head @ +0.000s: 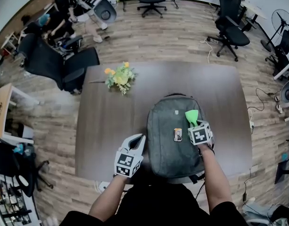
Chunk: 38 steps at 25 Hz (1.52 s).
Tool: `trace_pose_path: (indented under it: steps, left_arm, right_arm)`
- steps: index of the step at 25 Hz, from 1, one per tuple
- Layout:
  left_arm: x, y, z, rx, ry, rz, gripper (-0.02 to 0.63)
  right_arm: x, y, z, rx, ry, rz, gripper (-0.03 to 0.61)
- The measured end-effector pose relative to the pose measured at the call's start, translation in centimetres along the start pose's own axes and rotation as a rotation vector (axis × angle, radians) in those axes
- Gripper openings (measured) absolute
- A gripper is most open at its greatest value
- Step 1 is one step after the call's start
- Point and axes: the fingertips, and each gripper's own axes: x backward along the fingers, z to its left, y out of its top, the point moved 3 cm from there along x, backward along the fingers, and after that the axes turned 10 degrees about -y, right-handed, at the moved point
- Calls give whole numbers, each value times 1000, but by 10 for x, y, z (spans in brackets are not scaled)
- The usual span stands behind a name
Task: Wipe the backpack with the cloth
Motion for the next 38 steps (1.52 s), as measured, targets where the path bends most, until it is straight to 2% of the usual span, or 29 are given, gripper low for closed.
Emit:
trace_pose_path:
  steps: [6, 11, 15, 21, 27, 38]
  left_arm:
    - [-2, -2, -2, 3, -9, 8, 20]
    - [-4, -4, -3, 1, -16, 9, 20]
    - [-5, -4, -3, -1, -19, 10, 20]
    - [-5, -6, -8, 3, -27, 8, 20]
    - [-1, -8, -10, 9, -25, 10, 20]
    - [12, -20, -16, 21, -17, 21, 20]
  right_arm:
    - [7, 0, -32, 1, -83, -41, 95]
    - [10, -6, -49, -8, -107, -41, 95]
    - [21, -3, -48, -12, -93, -72, 95]
    - [53, 5, -23, -58, -37, -156, 95]
    - [81, 11, 24, -107, 72, -223, 95]
    - [82, 1, 130, -169, 363, -177, 95]
